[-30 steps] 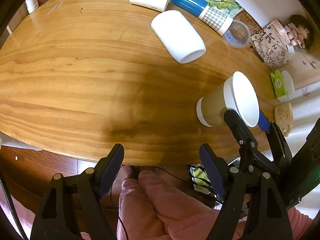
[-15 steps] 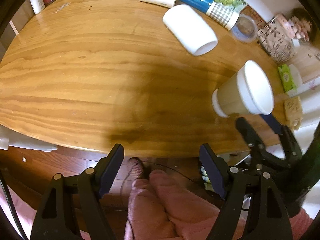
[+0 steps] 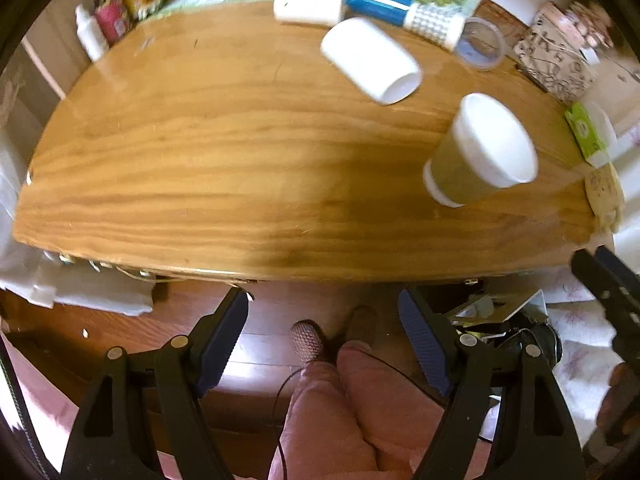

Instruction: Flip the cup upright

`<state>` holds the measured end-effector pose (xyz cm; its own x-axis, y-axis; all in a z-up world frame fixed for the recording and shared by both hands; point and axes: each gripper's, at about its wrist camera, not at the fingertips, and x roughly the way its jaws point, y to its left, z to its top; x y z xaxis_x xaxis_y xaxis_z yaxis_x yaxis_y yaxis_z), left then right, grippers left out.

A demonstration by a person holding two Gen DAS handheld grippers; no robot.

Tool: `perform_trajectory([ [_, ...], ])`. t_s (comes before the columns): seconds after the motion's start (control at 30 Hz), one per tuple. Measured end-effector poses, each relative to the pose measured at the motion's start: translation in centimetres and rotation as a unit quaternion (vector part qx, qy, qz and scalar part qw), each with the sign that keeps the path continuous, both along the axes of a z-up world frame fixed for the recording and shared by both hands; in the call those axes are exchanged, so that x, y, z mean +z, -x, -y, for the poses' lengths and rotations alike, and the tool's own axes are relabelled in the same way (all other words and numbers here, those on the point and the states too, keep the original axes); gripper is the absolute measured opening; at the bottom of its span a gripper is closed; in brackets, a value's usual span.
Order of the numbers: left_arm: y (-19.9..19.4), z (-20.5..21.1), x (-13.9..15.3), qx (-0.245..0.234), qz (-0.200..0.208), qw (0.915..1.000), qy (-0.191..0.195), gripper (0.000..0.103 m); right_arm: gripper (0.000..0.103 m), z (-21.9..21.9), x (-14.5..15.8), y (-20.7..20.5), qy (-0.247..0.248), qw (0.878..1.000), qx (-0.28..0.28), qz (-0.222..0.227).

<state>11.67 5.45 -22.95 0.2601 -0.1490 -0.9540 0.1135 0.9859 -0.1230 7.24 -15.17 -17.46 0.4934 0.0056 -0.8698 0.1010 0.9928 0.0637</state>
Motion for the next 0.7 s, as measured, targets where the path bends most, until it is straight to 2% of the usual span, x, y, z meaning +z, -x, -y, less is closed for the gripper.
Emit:
perform_trajectory([
  [0.1, 0.0, 1.0, 2.6, 0.001, 0.023, 0.9997, 0.001, 0.081, 0.086, 0.1, 2.6, 0.9, 0.010, 1.000, -0.008, 0.012],
  [0.2, -0.2, 1.9, 5.9, 0.001, 0.051, 0.9985, 0.020, 0.081, 0.087, 0.3, 5.5, 1.6, -0.007, 0.999, -0.019, 0.027],
  [0.37, 0.4, 2.8, 12.3, -0.005, 0.125, 0.9921, 0.014, 0.081, 0.091, 0.2, 9.3, 2.6, -0.034, 0.998, -0.026, 0.045],
  [0.43, 0.9, 2.4, 14.5, 0.008, 0.151, 0.9880, 0.029, 0.081, 0.091, 0.0, 10.7, 3.4, -0.044, 0.997, -0.027, 0.065],
  [0.5, 1.6, 2.2, 16.2, 0.019, 0.176, 0.9836, 0.034, 0.087, 0.091, -0.3, 11.9, 3.9, -0.046, 0.995, -0.027, 0.088],
  [0.6, 3.1, 2.0, 18.2, 0.030, 0.222, 0.9743, 0.025, 0.088, 0.091, -0.9, 13.4, 5.1, -0.028, 0.992, -0.022, 0.124],
  [0.67, 4.4, 2.2, 19.2, 0.042, 0.260, 0.9647, 0.004, 0.090, 0.091, -1.0, 14.0, 5.8, -0.026, 0.989, -0.020, 0.142],
  [0.7, 5.0, 2.1, 19.5, 0.049, 0.271, 0.9614, -0.001, 0.092, 0.094, -1.2, 14.3, 6.2, -0.026, 0.988, -0.017, 0.154],
])
